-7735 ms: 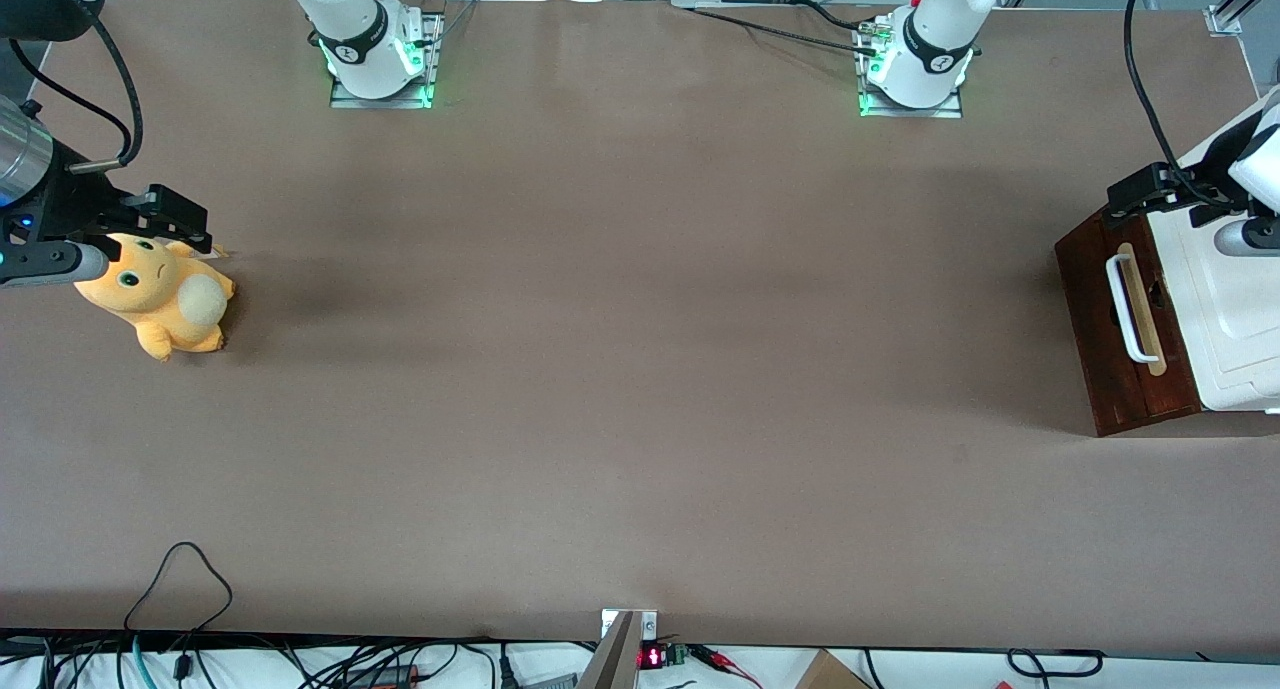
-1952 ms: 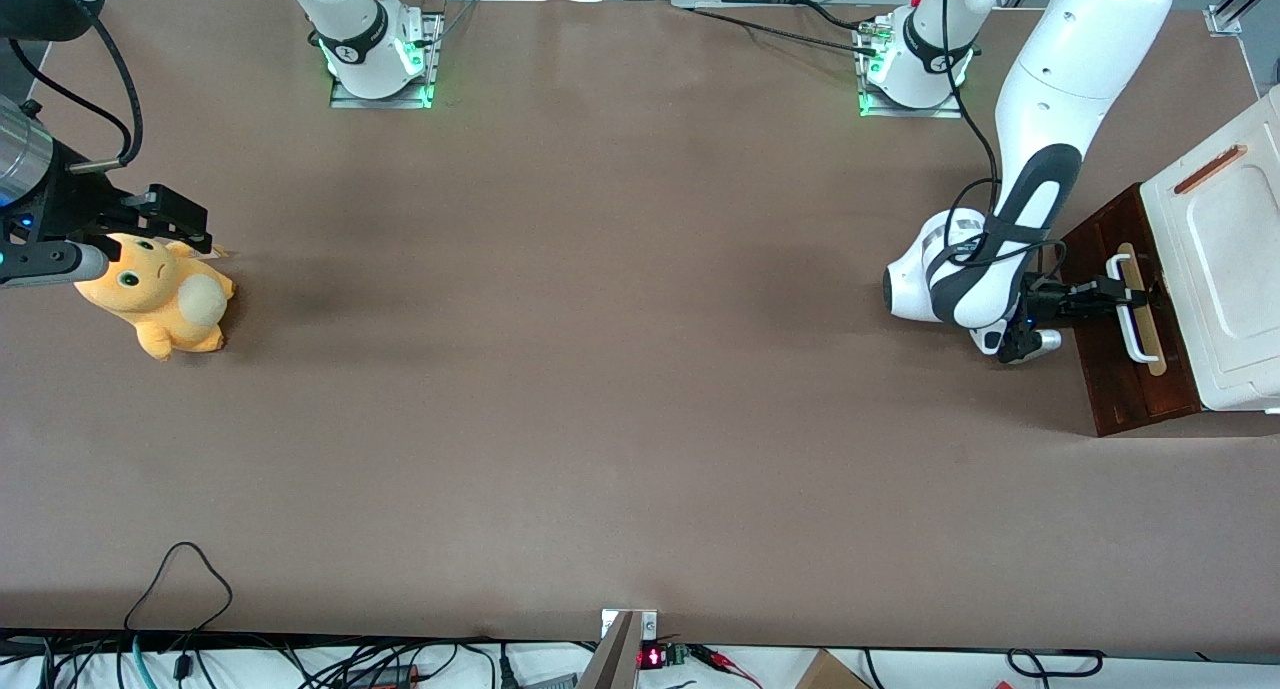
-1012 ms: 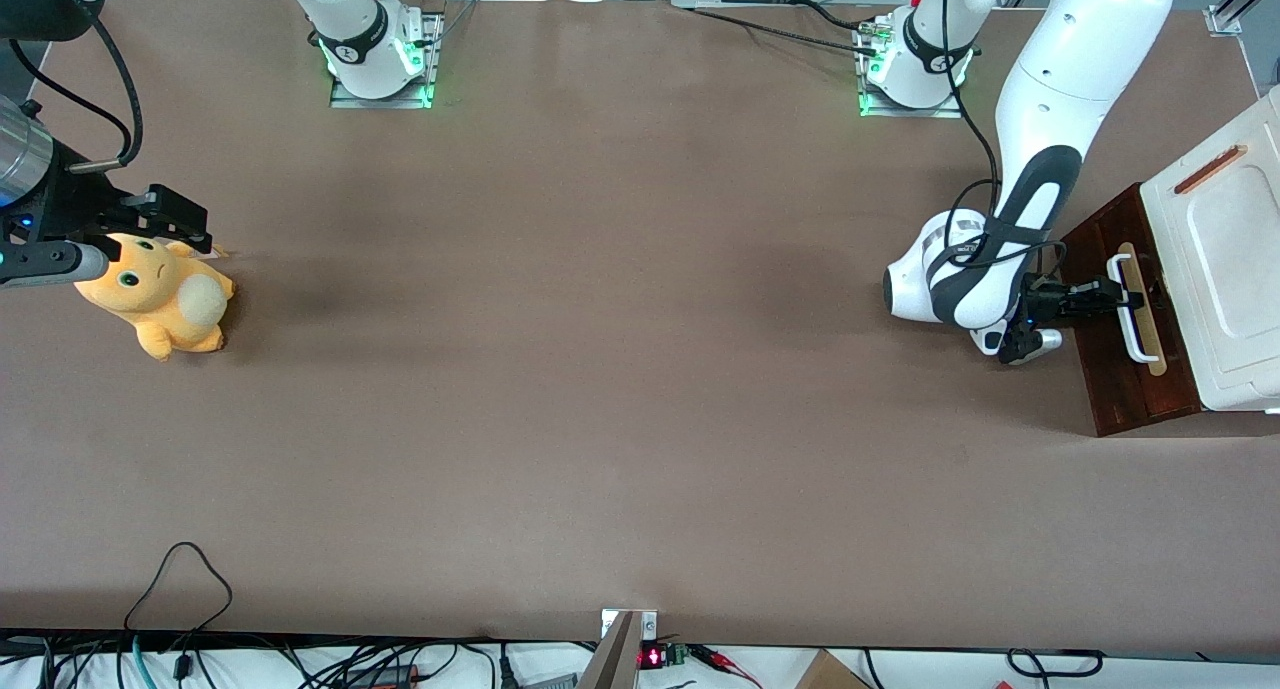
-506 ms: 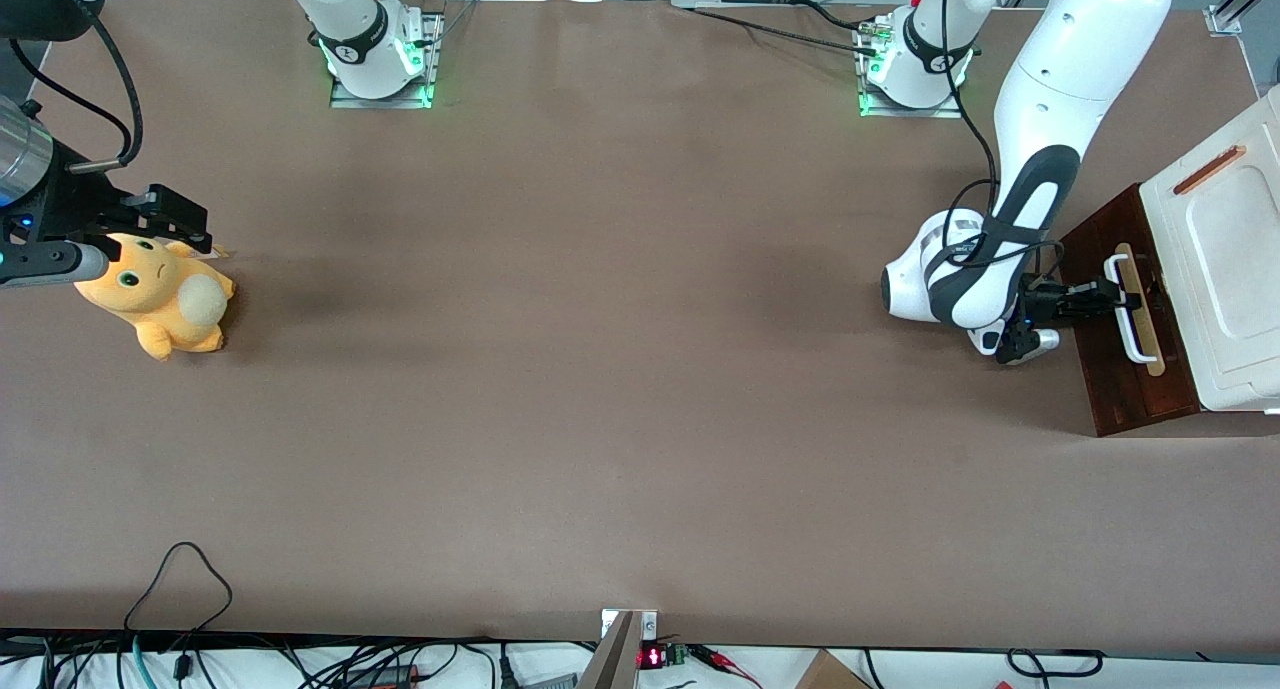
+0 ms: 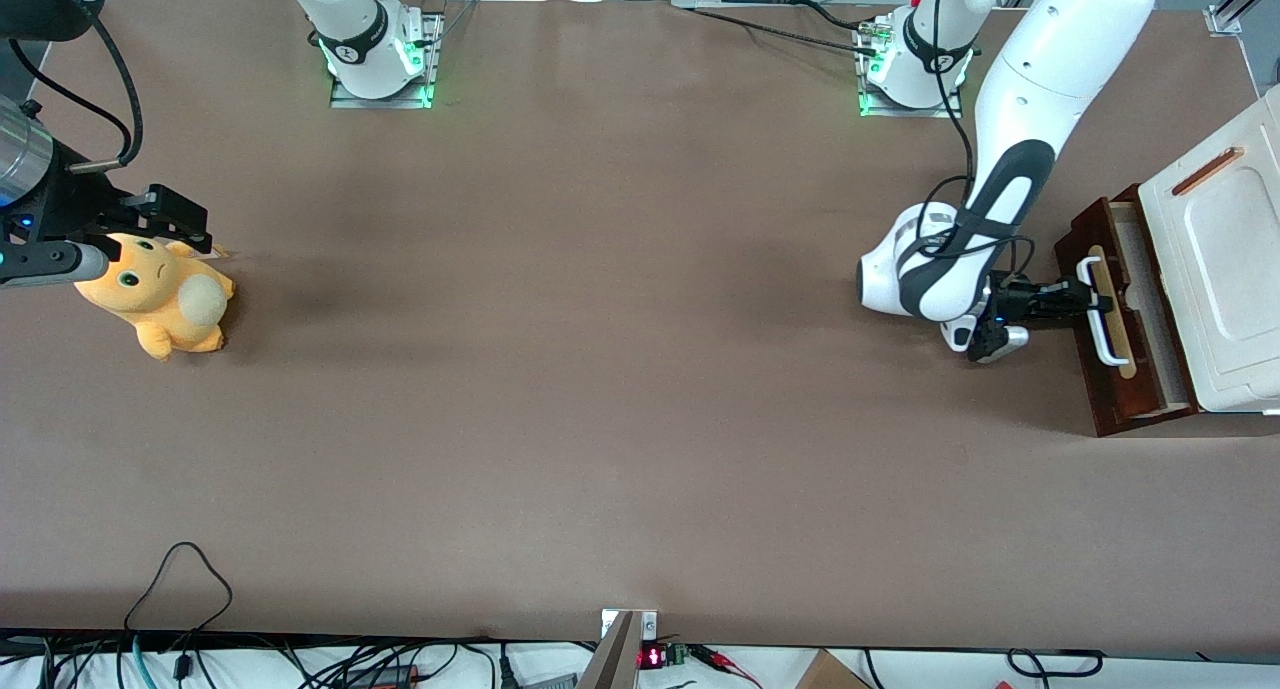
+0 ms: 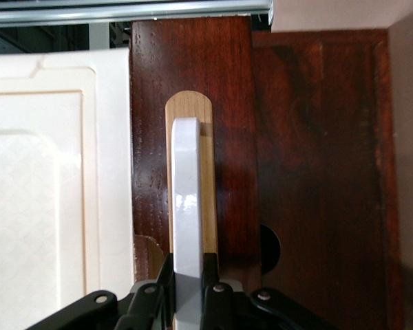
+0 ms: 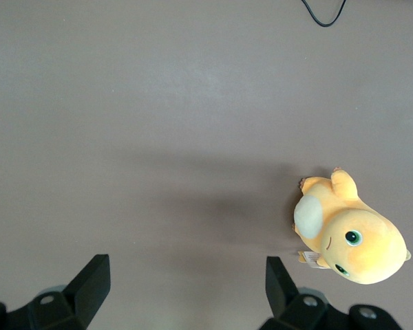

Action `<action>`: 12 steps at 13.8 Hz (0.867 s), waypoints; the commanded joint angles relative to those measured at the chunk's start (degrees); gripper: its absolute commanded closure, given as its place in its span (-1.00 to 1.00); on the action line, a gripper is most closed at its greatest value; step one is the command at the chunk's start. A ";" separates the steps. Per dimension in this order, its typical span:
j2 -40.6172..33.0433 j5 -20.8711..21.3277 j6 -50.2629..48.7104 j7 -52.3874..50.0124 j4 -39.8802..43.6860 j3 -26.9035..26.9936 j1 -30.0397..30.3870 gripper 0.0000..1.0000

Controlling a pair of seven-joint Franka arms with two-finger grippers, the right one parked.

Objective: Open lower drawer with left arm only
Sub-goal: 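Pull the handle away from the cabinet with the left gripper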

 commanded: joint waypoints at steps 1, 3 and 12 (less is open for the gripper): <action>0.51 -0.76 -2.13 0.23 1.69 -3.06 -2.06 1.00; 0.51 -1.47 -2.75 0.14 1.69 -3.86 -2.15 1.00; 0.68 -1.65 -2.66 1.36 3.09 -4.30 -2.24 -1.00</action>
